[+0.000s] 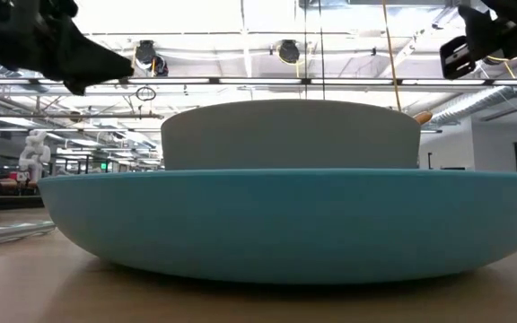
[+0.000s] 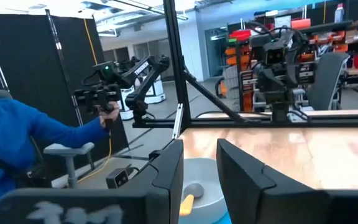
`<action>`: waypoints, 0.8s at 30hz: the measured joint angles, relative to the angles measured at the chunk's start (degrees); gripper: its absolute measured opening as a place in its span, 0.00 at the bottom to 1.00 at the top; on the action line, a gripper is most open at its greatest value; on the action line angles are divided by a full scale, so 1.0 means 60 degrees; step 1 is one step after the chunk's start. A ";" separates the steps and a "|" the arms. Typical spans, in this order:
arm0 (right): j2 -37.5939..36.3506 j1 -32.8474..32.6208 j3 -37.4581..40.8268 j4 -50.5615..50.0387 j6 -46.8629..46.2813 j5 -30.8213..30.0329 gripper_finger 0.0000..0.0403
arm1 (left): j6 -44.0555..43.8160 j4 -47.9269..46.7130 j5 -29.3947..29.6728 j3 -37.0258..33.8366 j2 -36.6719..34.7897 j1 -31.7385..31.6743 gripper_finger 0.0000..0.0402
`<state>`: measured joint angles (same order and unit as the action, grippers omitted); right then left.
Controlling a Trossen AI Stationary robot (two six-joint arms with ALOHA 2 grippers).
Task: Pick and place plate/cup/fork/spoon on tray
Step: Return to Home Position
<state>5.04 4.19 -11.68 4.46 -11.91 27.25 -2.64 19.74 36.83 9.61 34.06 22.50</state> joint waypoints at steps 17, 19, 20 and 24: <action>-0.0003 0.0569 0.0108 -0.0400 0.0927 -0.0015 0.21 | -0.0815 -0.1129 -0.4507 -0.0033 -0.0066 -0.3070 0.30; 0.0000 0.0645 0.0350 -0.0389 0.0945 -0.0022 0.21 | -0.0794 -0.1517 -0.4509 -0.0034 -0.0044 -0.3041 0.30; 0.0000 0.0688 0.0524 -0.0295 0.0918 -0.0022 0.21 | -0.0759 -0.1614 -0.4299 -0.0078 -0.0037 -0.3041 0.30; -0.0002 0.0919 0.1331 0.0794 0.0651 -0.0022 0.21 | -0.0625 -0.0237 -0.3785 -0.0763 -0.0042 -0.3231 0.30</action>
<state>5.02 9.70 -3.70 9.23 -8.00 27.11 -6.39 18.31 14.12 5.03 33.81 3.11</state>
